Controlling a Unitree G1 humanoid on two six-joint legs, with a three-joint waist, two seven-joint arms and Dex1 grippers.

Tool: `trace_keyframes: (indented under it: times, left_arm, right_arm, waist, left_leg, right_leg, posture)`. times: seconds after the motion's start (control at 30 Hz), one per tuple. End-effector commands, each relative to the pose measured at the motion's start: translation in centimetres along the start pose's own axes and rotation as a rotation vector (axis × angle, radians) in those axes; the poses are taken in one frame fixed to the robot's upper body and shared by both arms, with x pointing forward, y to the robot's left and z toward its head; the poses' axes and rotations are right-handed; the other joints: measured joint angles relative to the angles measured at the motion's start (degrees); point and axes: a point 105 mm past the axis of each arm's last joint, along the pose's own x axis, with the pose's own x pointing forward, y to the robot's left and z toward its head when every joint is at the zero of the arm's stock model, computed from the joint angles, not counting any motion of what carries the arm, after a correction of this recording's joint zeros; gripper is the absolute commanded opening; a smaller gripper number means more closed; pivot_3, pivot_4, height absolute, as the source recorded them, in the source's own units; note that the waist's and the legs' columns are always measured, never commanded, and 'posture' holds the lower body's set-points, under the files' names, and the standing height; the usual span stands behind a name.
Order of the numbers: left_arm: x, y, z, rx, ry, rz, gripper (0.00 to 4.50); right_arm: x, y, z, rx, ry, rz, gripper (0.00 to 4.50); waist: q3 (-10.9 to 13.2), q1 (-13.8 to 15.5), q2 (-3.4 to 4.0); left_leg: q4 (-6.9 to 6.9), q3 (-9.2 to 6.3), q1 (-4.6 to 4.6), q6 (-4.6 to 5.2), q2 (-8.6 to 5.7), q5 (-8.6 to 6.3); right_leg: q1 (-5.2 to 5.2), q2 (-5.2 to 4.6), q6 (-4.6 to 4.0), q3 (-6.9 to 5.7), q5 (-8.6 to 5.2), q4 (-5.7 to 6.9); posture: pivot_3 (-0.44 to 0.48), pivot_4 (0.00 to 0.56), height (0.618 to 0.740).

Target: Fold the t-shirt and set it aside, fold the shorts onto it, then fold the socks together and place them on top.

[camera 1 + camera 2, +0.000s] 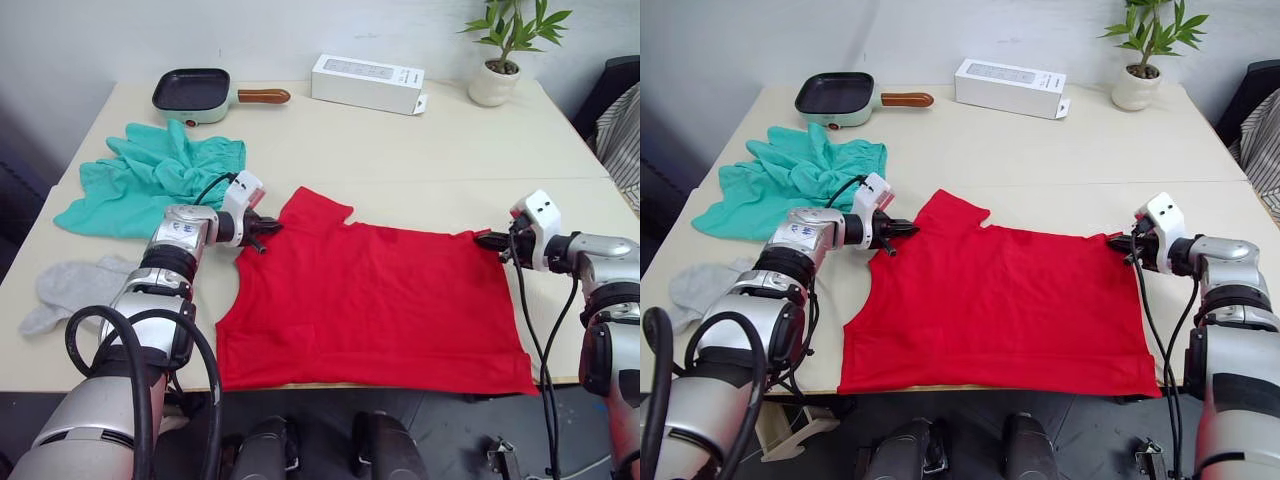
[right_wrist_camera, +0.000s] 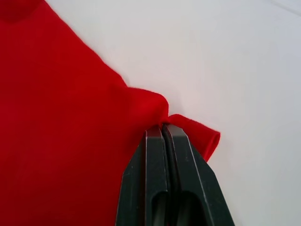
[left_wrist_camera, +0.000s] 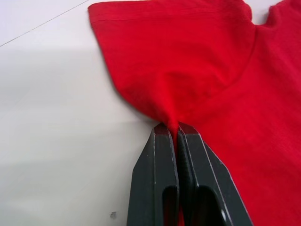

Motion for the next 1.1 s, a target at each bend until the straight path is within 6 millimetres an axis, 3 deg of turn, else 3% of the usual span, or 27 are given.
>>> trace_keyframes:
  times: [0.03, 0.37, 0.73, 1.07, 1.1]
  left_arm:
    - [-0.4, -0.1, 1.7, 0.068, -0.062, -0.010, 0.02]
    - [-2.2, -0.4, 3.3, 0.128, -0.149, -0.027, 0.02]
    - [-5.1, -2.8, 0.3, 0.180, -0.100, -0.060, 0.02]
    - [-5.2, -4.3, -2.3, 0.143, -0.030, -0.058, 0.02]
    - [-5.4, -4.3, -2.6, 0.132, -0.018, -0.054, 0.24]
  right_arm:
    - [-1.6, -1.2, 1.6, -0.042, -0.073, -0.040, 0.00]
    - [-4.3, -1.9, 2.1, -0.026, -0.153, -0.039, 0.00]
    - [-6.7, -0.4, -2.1, 0.040, -0.143, 0.011, 0.00]
    - [-5.6, 2.0, -5.6, 0.069, -0.060, 0.017, 0.00]
    - [-5.6, 2.1, -5.6, 0.089, -0.061, 0.024, 0.00]
  waist:
    - [0.00, 0.02, 0.00]
    - [0.00, 0.01, 0.00]
    - [0.00, 0.08, 0.00]
    - [0.00, 0.19, 0.00]
    - [0.00, 0.19, 0.00]
  left_leg:
    - [0.00, 0.00, -0.01, 0.00, 0.00, 0.00]
    - [-0.02, 0.00, -0.02, 0.00, 0.01, -0.02]
    - [0.01, 0.00, 0.01, 0.00, 0.04, -0.02]
    - [0.07, -0.03, 0.06, -0.06, 0.03, -0.07]
    - [0.07, -0.02, 0.07, -0.06, 0.03, -0.07]
  right_leg:
    - [0.00, 0.00, 0.00, 0.00, 0.00, 0.01]
    - [-0.01, 0.00, 0.00, 0.01, 0.00, 0.01]
    - [0.00, 0.02, 0.00, 0.25, 0.00, 0.01]
    - [0.00, -0.40, -0.03, 0.61, -0.01, -0.08]
    - [0.00, -0.39, -0.03, 0.61, -0.01, -0.08]
  posture:
    - [0.000, 0.150, 0.740]
    - [0.000, 0.150, 0.740]
    - [0.000, 0.150, 0.740]
    - [0.000, 0.150, 0.740]
    - [0.000, 0.150, 0.740]
